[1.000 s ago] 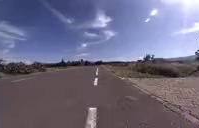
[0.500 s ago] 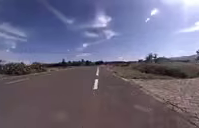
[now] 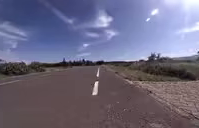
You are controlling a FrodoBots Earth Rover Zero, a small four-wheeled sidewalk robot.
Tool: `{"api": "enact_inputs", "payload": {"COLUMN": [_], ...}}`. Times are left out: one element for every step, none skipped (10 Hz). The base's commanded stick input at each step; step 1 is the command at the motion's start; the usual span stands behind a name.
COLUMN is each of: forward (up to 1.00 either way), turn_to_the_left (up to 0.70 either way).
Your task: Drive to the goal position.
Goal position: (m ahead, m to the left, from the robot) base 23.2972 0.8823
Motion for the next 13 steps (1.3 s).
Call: {"api": "enact_inputs", "payload": {"forward": [1.0, 1.0, 1.0, 1.0, 1.0, 1.0, 1.0, 1.0, 1.0, 1.0, 1.0, 1.0, 1.0], "turn_to_the_left": [0.0, 0.0, 0.0, 0.0, 0.0, 0.0, 0.0, 0.0, 0.0, 0.0, 0.0, 0.0, 0.0]}}
